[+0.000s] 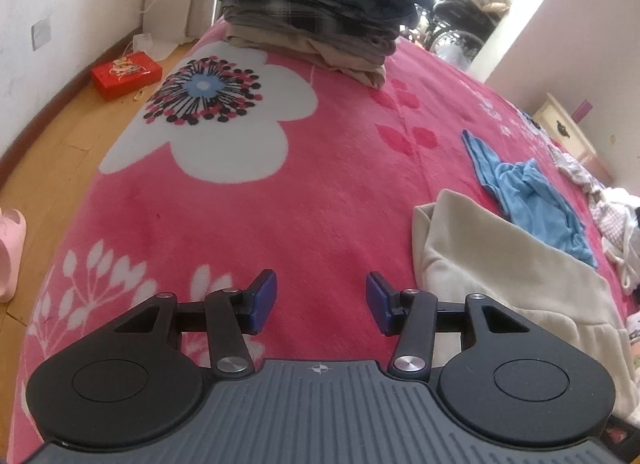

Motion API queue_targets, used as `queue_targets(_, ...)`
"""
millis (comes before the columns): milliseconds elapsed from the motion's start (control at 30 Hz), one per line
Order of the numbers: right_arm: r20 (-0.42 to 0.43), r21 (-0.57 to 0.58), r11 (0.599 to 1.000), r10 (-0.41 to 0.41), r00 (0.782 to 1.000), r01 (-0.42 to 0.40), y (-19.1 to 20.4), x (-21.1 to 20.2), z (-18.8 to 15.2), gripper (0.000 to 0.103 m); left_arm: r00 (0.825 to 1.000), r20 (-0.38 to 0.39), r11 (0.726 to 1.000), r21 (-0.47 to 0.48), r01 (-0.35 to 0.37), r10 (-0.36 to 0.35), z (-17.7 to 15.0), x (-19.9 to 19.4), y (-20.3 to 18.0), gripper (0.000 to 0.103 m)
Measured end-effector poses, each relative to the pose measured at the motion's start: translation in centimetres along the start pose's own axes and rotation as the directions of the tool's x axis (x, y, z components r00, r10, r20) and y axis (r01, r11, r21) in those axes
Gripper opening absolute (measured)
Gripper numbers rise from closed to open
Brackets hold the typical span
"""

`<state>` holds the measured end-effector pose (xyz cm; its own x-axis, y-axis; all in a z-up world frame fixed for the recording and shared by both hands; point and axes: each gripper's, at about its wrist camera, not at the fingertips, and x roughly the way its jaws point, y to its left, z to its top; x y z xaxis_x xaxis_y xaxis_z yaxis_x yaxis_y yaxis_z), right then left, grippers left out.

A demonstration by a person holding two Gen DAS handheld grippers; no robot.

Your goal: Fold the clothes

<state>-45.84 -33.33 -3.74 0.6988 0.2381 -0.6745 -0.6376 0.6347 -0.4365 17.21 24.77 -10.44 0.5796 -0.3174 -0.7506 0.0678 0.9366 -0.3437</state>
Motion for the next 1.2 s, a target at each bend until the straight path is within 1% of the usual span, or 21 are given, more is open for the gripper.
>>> queue_targets(67,0.002,-0.096,0.993,-0.070,0.998,0.070,2.0,-0.2,-1.8,0.058,1.000,0.001,1.000,-0.002,0.000,0.000,-0.1,-0.1,0.0,0.049)
queue_targets(133,0.002,-0.146,0.985,-0.093,0.996,0.093,2.8,1.4,-0.2,0.061,1.000,-0.004,1.000,-0.008,0.003,-0.003,-0.2,0.0,0.1,0.049)
queue_targets(233,0.005,-0.188,0.975,-0.123,0.992,0.122,3.1,3.1,0.9,0.061,1.000,-0.015,1.000,-0.012,0.002,-0.002,-0.1,0.4,0.2,0.049)
queue_targets(300,0.001,-0.184,0.973,-0.139,0.990,0.136,2.7,2.9,0.0,0.060,1.000,-0.021,1.000,-0.013,0.007,-0.008,-0.2,0.6,0.1,0.049)
queue_targets(333,-0.006,-0.167,0.977,-0.136,0.991,0.133,2.2,2.4,-0.9,0.058,1.000,-0.025,1.000,-0.014,0.013,-0.013,-0.2,0.7,0.1,0.049)
queue_targets(367,-0.013,-0.149,0.980,-0.133,0.991,0.129,1.6,1.8,-1.8,0.050,0.999,-0.028,1.000,-0.015,0.018,-0.018,-0.2,0.7,0.1,0.049)
queue_targets(467,-0.008,-0.114,0.984,-0.140,0.990,0.139,1.3,0.2,-3.1,0.035,0.999,-0.030,0.999,-0.012,0.043,-0.044,-0.3,0.8,0.0,0.049)
queue_targets(500,0.003,-0.115,0.982,-0.149,0.989,0.148,1.2,-0.1,-3.4,0.031,0.998,-0.029,0.998,-0.015,0.059,-0.059,-0.2,0.9,0.0,0.049)
queue_targets(567,0.027,-0.083,0.984,-0.159,0.987,0.161,0.3,-3.3,-5.8,0.027,0.993,-0.038,0.994,-0.030,0.109,-0.110,-0.2,1.1,-0.1,0.050)
queue_targets(633,0.048,-0.039,0.985,-0.165,0.985,0.167,-0.9,-6.5,-8.2,0.025,0.978,-0.068,0.977,-0.089,0.192,-0.199,0.0,2.0,0.1,0.050)
queue_targets(700,0.062,0.005,0.987,-0.163,0.985,0.163,-2.2,-8.0,-9.5,0.024,0.953,-0.092,0.950,-0.151,0.272,-0.288,0.2,2.8,0.3,0.050)
queue_targets(767,0.072,0.035,0.987,-0.160,0.984,0.158,-3.0,-9.4,-11.0,0.024,0.928,-0.128,0.919,-0.236,0.315,-0.351,0.4,4.2,0.6,0.050)
queue_targets(833,0.078,0.062,0.987,-0.150,0.986,0.146,-3.6,-10.1,-12.0,0.024,0.909,-0.156,0.896,-0.296,0.331,-0.387,0.5,5.2,0.9,0.051)
queue_targets(900,0.085,0.091,0.987,-0.138,0.987,0.130,-3.3,-10.7,-12.1,0.023,0.890,-0.176,0.871,-0.353,0.342,-0.421,0.6,6.2,1.3,0.052)
queue_targets(1000,0.098,0.114,0.987,-0.128,0.987,0.117,-4.9,-13.5,-15.5,0.023,0.861,-0.186,0.823,-0.440,0.358,-0.474,1.0,7.3,2.0,0.052)
queue_targets(1067,0.106,0.123,0.986,-0.125,0.987,0.112,-4.7,-11.8,-13.9,0.023,0.843,-0.176,0.786,-0.496,0.370,-0.508,1.1,7.8,2.4,0.052)
queue_targets(1100,0.110,0.127,0.986,-0.125,0.986,0.111,-5.2,-11.7,-13.8,0.023,0.836,-0.164,0.766,-0.522,0.376,-0.523,1.1,7.9,2.6,0.052)
queue_targets(1167,0.119,0.127,0.986,-0.127,0.985,0.111,-4.8,-9.0,-10.4,0.023,0.819,-0.144,0.734,-0.548,0.402,-0.556,1.1,8.0,2.6,0.052)
queue_targets(1200,0.122,0.130,0.985,-0.128,0.984,0.112,-4.4,-8.4,-9.1,0.023,0.810,-0.134,0.717,-0.560,0.414,-0.572,1.1,8.0,2.5,0.053)
